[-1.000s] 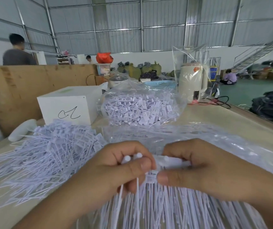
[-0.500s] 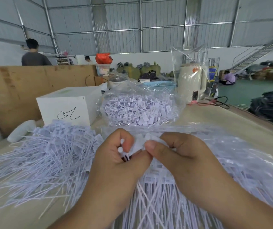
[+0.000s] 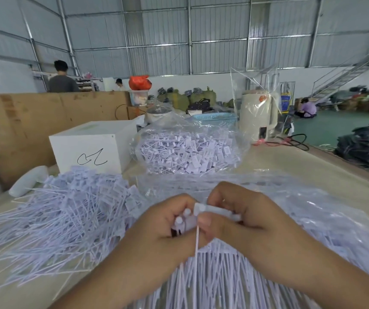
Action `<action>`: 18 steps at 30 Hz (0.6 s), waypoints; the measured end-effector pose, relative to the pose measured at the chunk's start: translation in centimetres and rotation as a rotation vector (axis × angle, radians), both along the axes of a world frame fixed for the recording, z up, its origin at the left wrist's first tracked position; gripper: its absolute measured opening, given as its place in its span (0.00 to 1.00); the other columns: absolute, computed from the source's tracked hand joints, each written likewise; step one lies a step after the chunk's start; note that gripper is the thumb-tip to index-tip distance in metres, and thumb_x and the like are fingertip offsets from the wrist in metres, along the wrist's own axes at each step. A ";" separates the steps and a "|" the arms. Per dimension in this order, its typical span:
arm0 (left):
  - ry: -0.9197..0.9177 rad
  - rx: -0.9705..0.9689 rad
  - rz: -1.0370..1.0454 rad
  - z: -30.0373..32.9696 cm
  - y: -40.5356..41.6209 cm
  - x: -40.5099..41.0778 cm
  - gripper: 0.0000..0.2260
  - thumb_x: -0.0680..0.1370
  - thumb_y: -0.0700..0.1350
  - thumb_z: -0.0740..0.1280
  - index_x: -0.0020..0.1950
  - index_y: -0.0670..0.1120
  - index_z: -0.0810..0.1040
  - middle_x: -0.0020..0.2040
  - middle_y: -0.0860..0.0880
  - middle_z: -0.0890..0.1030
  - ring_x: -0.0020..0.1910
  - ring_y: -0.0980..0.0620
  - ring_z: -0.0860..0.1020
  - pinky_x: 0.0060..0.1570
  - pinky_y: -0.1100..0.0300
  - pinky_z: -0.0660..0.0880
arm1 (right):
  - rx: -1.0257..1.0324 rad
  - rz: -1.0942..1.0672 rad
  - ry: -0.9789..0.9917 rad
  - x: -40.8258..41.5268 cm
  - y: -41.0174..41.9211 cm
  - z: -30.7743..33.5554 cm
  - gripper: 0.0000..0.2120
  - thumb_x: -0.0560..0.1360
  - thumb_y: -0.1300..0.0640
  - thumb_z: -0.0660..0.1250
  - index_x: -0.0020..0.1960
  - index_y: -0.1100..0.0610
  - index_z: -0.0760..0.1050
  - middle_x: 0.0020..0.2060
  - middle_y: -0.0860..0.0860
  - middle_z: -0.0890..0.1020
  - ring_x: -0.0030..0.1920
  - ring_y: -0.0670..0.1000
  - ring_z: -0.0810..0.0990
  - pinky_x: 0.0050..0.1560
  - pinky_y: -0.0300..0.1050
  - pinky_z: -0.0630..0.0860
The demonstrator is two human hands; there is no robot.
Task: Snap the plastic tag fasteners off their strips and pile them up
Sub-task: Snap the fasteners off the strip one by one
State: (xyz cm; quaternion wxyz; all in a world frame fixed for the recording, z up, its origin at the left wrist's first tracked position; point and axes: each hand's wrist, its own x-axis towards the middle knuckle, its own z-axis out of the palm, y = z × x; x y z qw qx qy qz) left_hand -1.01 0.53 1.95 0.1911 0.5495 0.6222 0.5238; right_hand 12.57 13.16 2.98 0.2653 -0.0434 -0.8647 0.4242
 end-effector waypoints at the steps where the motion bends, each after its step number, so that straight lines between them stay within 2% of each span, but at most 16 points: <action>1: -0.022 -0.011 -0.037 0.1 0.0 0.1 0.11 0.69 0.56 0.70 0.44 0.51 0.79 0.29 0.53 0.74 0.27 0.57 0.72 0.27 0.62 0.70 | -0.008 0.012 -0.011 0.1 0.2 0.1 0.16 0.71 0.37 0.66 0.42 0.50 0.72 0.32 0.55 0.76 0.31 0.51 0.69 0.34 0.45 0.63; 3: -0.078 -0.014 -0.081 0.4 -0.1 0.0 0.06 0.74 0.51 0.67 0.48 0.54 0.81 0.27 0.52 0.76 0.25 0.55 0.73 0.27 0.63 0.70 | -0.017 0.011 -0.047 0.3 0.7 0.2 0.18 0.69 0.34 0.65 0.44 0.48 0.72 0.34 0.54 0.79 0.34 0.50 0.72 0.37 0.47 0.64; 5: -0.118 -0.012 -0.093 0.7 -0.2 -0.2 0.08 0.75 0.49 0.65 0.49 0.54 0.82 0.27 0.51 0.77 0.25 0.52 0.73 0.28 0.62 0.70 | -0.007 0.015 -0.085 0.4 1.1 0.2 0.18 0.69 0.34 0.65 0.46 0.47 0.72 0.35 0.48 0.78 0.36 0.46 0.73 0.40 0.45 0.66; 6: -0.136 -0.008 -0.102 0.8 -0.2 -0.3 0.08 0.74 0.49 0.65 0.50 0.54 0.82 0.27 0.50 0.77 0.24 0.52 0.73 0.28 0.62 0.70 | -0.024 0.035 -0.102 0.4 1.2 0.2 0.17 0.70 0.35 0.66 0.46 0.47 0.72 0.36 0.48 0.80 0.38 0.47 0.75 0.41 0.46 0.67; 9: -0.200 -0.022 -0.155 1.0 -0.3 -0.2 0.10 0.73 0.47 0.65 0.51 0.57 0.83 0.26 0.49 0.77 0.23 0.53 0.73 0.27 0.65 0.70 | -0.063 0.121 -0.124 0.3 1.0 0.0 0.13 0.74 0.40 0.67 0.49 0.48 0.73 0.43 0.52 0.83 0.46 0.50 0.82 0.50 0.56 0.74; 11: -0.215 -0.057 -0.211 1.1 -0.6 -0.2 0.14 0.73 0.46 0.66 0.54 0.61 0.82 0.26 0.48 0.78 0.23 0.54 0.73 0.27 0.67 0.70 | -0.076 0.140 -0.119 0.3 0.8 0.1 0.15 0.74 0.39 0.66 0.50 0.49 0.74 0.45 0.54 0.83 0.50 0.55 0.82 0.55 0.65 0.74; 14: -0.198 -0.056 -0.273 1.3 -0.9 -0.2 0.11 0.73 0.45 0.67 0.53 0.57 0.83 0.32 0.41 0.80 0.25 0.53 0.75 0.28 0.65 0.71 | -0.053 0.118 -0.114 0.3 0.7 0.1 0.18 0.72 0.37 0.67 0.48 0.51 0.74 0.43 0.58 0.82 0.47 0.60 0.81 0.53 0.66 0.72; 16: -0.201 -0.035 -0.303 1.4 -1.0 -0.1 0.09 0.73 0.49 0.68 0.52 0.55 0.83 0.31 0.47 0.79 0.25 0.54 0.75 0.28 0.66 0.72 | -0.046 0.126 -0.092 0.2 0.6 0.0 0.18 0.72 0.37 0.67 0.47 0.52 0.74 0.42 0.56 0.82 0.46 0.58 0.81 0.52 0.64 0.73; 18: -0.223 -0.009 -0.317 1.6 -1.0 -0.1 0.07 0.72 0.49 0.68 0.48 0.52 0.82 0.29 0.49 0.77 0.25 0.54 0.75 0.27 0.66 0.71 | -0.030 0.120 -0.083 0.2 0.7 0.1 0.20 0.70 0.35 0.67 0.44 0.53 0.75 0.38 0.54 0.81 0.41 0.56 0.79 0.44 0.58 0.73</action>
